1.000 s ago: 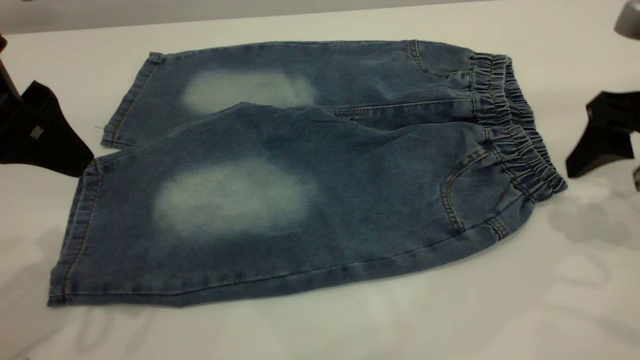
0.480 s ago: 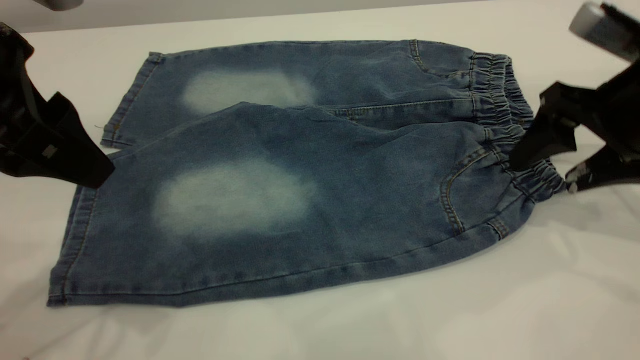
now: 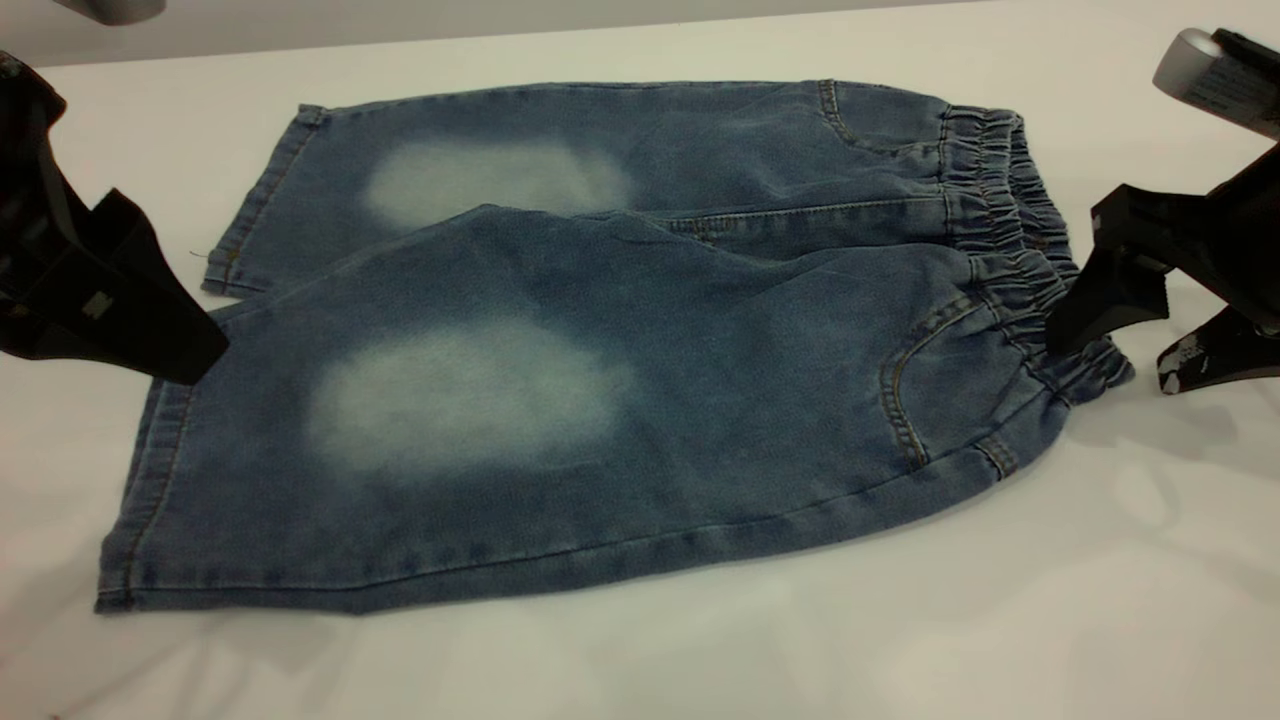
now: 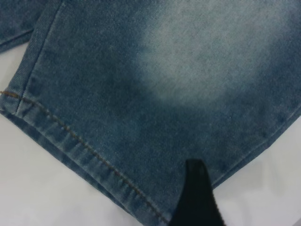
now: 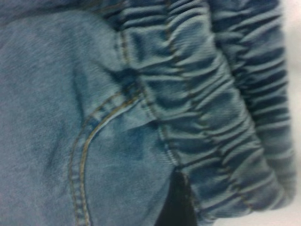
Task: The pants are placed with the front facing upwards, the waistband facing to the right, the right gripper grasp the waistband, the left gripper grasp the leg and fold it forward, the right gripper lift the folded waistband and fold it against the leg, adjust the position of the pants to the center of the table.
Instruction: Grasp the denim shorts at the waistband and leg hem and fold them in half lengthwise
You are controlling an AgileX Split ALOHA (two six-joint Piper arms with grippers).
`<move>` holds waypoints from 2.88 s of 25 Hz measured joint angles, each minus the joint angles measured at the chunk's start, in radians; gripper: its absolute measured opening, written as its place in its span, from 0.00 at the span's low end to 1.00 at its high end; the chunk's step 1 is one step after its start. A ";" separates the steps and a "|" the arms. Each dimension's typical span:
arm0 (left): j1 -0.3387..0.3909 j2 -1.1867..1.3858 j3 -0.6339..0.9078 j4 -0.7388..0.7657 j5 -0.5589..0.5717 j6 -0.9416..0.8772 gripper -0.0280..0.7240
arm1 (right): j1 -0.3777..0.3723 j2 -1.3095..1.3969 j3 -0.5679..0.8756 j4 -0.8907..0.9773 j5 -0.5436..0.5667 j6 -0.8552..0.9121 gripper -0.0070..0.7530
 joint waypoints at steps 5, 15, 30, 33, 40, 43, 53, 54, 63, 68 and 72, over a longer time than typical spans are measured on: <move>0.000 0.000 0.000 -0.024 0.000 0.000 0.66 | 0.000 0.005 0.000 0.000 0.000 -0.024 0.70; 0.000 -0.001 0.000 -0.023 0.007 0.000 0.66 | 0.000 0.068 -0.032 0.008 0.050 -0.045 0.69; 0.000 -0.001 0.000 -0.023 0.033 0.000 0.66 | 0.000 0.081 -0.033 0.042 0.149 -0.116 0.69; 0.000 -0.001 0.000 -0.023 0.031 0.000 0.66 | -0.001 0.081 -0.057 0.089 0.101 -0.142 0.69; 0.000 -0.001 0.000 -0.023 0.034 0.002 0.66 | -0.001 0.082 -0.069 0.079 0.210 -0.102 0.69; 0.000 -0.001 0.000 -0.023 0.034 0.001 0.66 | -0.001 0.082 -0.069 0.048 0.221 -0.081 0.69; 0.000 -0.001 0.000 -0.022 0.056 0.000 0.66 | -0.002 0.116 -0.071 -0.036 0.227 -0.022 0.69; 0.000 -0.001 0.000 -0.022 0.056 0.000 0.66 | -0.002 0.121 -0.071 -0.026 0.230 -0.022 0.69; 0.000 -0.001 0.006 0.021 0.102 -0.002 0.66 | -0.002 0.128 -0.072 -0.006 0.207 -0.047 0.54; 0.000 -0.001 0.068 0.144 0.102 -0.073 0.66 | -0.002 0.129 -0.072 -0.008 0.198 -0.048 0.46; 0.000 0.000 0.128 0.273 0.029 -0.109 0.66 | -0.002 0.130 -0.072 -0.008 0.198 -0.052 0.45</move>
